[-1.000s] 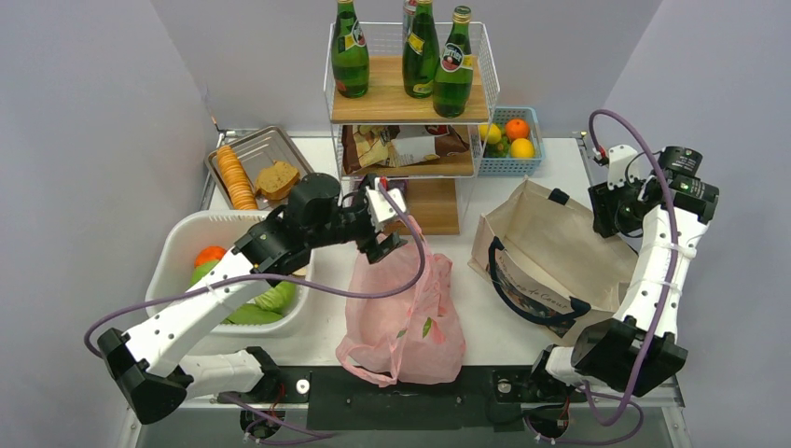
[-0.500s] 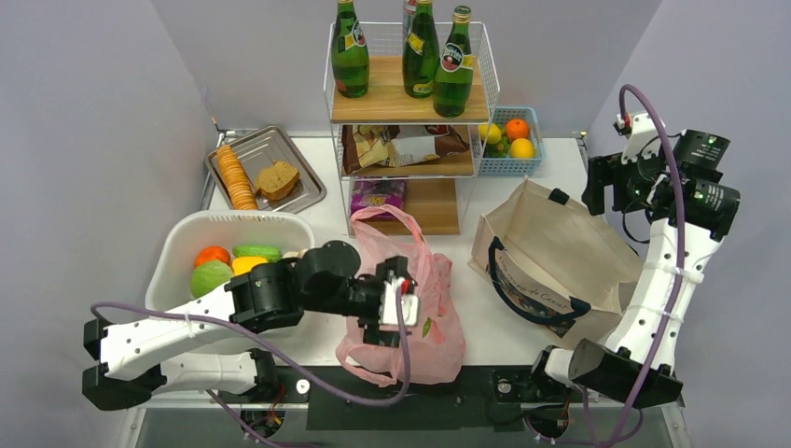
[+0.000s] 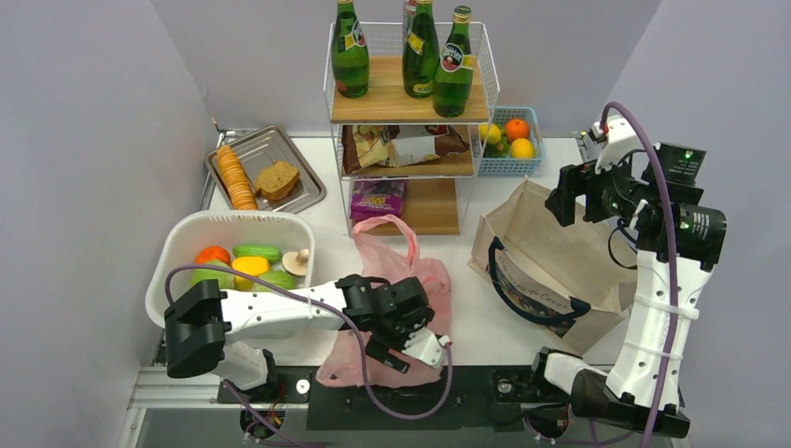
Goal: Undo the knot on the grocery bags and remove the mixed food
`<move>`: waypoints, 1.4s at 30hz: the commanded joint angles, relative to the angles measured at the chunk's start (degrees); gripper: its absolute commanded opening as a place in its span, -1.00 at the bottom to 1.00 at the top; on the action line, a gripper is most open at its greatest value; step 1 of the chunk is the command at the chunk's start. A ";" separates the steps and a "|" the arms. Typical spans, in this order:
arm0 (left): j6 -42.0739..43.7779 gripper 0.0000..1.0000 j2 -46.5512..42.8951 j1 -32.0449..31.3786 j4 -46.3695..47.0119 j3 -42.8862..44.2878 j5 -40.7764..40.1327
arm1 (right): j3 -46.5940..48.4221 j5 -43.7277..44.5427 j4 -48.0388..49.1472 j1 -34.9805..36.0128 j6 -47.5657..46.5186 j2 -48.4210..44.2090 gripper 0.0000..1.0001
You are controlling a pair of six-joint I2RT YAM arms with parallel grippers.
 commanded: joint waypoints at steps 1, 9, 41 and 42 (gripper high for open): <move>2.73 0.63 -1.70 1.68 6.72 -10.04 -6.00 | -2.52 -6.59 -2.18 0.79 -0.57 -2.86 0.56; 1.05 -0.55 -4.18 2.07 28.52 -23.93 -9.05 | -15.07 -15.05 -1.30 2.24 -1.87 -9.87 0.60; -21.44 -1.00 -16.98 7.18 39.08 11.15 24.22 | -29.02 -0.03 40.43 62.51 -8.41 -16.49 0.86; -20.87 -1.00 -16.72 7.20 38.04 11.54 24.69 | -29.16 1.20 39.70 63.66 -11.33 -16.14 0.84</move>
